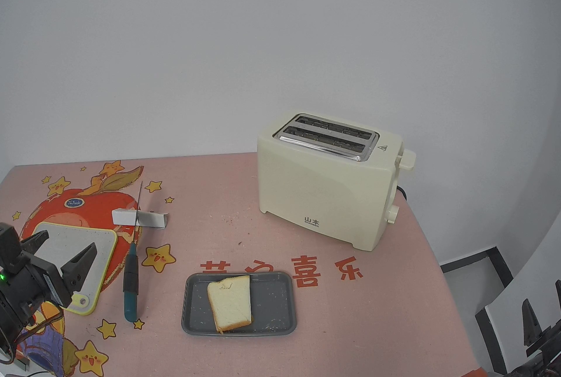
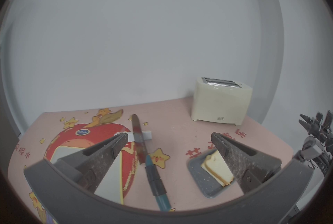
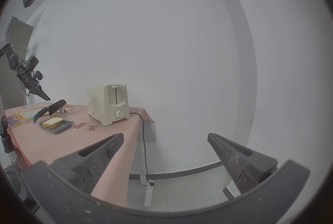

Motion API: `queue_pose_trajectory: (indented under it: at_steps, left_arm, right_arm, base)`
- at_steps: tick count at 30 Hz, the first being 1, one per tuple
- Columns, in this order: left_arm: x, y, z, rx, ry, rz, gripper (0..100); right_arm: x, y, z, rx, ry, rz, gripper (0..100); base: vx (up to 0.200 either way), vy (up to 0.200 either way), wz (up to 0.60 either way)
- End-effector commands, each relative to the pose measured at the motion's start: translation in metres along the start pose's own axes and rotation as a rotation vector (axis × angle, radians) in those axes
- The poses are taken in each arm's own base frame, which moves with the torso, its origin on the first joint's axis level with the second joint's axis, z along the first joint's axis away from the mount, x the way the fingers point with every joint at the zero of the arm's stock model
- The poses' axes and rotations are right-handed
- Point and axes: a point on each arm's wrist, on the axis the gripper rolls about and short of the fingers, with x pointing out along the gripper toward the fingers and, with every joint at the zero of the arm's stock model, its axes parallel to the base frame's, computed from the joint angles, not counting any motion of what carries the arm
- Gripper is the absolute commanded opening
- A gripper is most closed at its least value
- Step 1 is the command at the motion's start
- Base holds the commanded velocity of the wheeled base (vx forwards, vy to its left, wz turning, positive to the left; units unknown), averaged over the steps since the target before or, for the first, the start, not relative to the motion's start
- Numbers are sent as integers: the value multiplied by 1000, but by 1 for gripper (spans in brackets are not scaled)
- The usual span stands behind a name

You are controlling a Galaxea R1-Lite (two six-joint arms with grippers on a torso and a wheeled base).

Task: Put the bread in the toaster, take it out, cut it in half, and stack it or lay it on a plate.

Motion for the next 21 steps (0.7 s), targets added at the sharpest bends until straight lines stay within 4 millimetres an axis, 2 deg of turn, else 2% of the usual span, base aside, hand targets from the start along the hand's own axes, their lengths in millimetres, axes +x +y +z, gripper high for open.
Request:
queue_pose_trajectory:
  at_steps: [1, 9, 21]
  left_arm:
    - [-16, 8, -9, -33, -60, 32, 100]
    - [-28, 22, -30, -76, -86, 177, 100]
    - [-49, 33, -62, -130, -162, 338, 100]
  right_arm:
    - [1, 0, -4, 1, 18, 1, 100]
    - [1, 0, -4, 1, 18, 1, 100]
    - [1, 0, -4, 1, 18, 1, 100]
  base:
    - [0, 0, 0]
    - [0, 0, 0]
    - [0, 0, 0]
